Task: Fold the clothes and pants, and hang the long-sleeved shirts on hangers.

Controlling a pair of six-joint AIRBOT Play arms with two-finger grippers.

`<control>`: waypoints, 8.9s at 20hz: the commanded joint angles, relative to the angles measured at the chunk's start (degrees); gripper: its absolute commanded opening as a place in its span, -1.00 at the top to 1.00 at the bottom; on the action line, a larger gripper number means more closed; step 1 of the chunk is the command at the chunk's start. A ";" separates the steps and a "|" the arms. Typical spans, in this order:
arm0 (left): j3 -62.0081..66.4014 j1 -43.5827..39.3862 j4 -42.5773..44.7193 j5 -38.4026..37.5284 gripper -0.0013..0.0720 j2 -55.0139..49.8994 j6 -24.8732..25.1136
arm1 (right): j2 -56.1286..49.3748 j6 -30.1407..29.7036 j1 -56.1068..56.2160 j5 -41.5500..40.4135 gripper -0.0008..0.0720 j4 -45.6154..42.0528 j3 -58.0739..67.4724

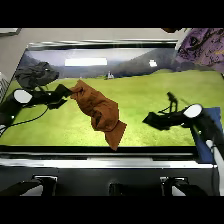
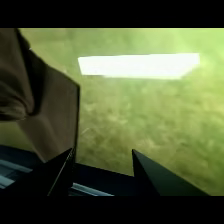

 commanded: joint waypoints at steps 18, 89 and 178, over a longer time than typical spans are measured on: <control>0.00 5.05 0.00 -3.54 -0.69 -0.39 0.63 | -16.24 -11.98 20.13 -18.88 0.45 29.09 -7.06; 36.52 14.21 27.91 -26.36 0.92 24.94 9.20 | 11.10 14.43 20.04 9.25 0.90 -53.13 70.44; 51.32 25.64 19.98 -24.90 0.92 25.31 14.25 | 15.34 26.99 20.02 6.62 0.90 -61.83 74.47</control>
